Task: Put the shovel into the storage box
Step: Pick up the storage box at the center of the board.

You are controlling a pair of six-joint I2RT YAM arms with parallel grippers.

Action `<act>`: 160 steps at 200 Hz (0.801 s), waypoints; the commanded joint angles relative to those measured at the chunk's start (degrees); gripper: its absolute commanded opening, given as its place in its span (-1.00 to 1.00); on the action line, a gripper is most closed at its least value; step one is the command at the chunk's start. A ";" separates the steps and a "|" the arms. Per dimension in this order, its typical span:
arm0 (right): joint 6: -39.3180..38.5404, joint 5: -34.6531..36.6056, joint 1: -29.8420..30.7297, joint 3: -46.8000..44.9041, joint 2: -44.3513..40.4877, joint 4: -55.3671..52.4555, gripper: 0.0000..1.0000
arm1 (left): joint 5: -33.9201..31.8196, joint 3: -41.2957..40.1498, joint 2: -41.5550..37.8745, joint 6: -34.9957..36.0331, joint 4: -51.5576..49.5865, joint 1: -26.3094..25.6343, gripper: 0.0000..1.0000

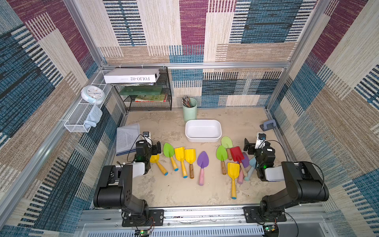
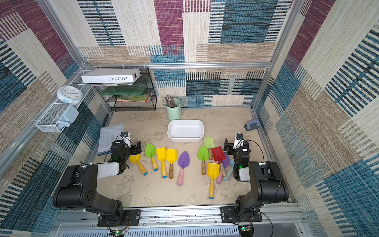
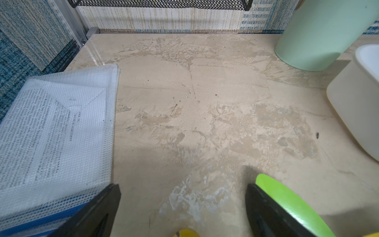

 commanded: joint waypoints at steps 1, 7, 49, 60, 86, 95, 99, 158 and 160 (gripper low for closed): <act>0.34 -0.43 0.00 -0.02 -0.16 1.20 0.99 | 0.52 0.30 -0.10 0.03 0.43 -0.05 0.99; 0.32 -0.36 0.00 -0.02 -0.21 1.20 0.99 | 0.54 0.30 -0.06 0.03 0.43 -0.04 0.99; 0.36 -0.69 -0.06 -0.02 -0.21 1.16 0.99 | 0.52 0.31 -0.06 0.03 0.43 0.04 0.99; 0.36 -0.78 -0.08 -0.02 -0.29 1.20 0.99 | 0.49 0.39 0.09 0.05 0.34 0.03 0.99; 1.06 -0.03 -0.09 1.56 -1.92 -1.42 0.95 | 0.48 0.16 -0.12 0.04 0.59 0.02 0.99; 0.12 -0.95 -0.13 4.97 -4.80 -10.70 0.95 | 0.50 0.05 -0.25 0.03 0.67 -0.03 0.99; 0.14 -1.31 -0.09 6.68 -5.76 -14.63 0.95 | 0.53 0.02 -0.23 0.04 0.73 -0.02 0.99; 0.96 -1.34 1.38 25.99 -10.70 -53.09 0.88 | -8.86 15.18 -13.85 -8.96 -32.76 -1.88 0.93; 1.19 -1.25 1.47 26.63 -10.67 -54.27 0.87 | -8.67 15.65 -14.34 -9.42 -33.62 -2.07 0.93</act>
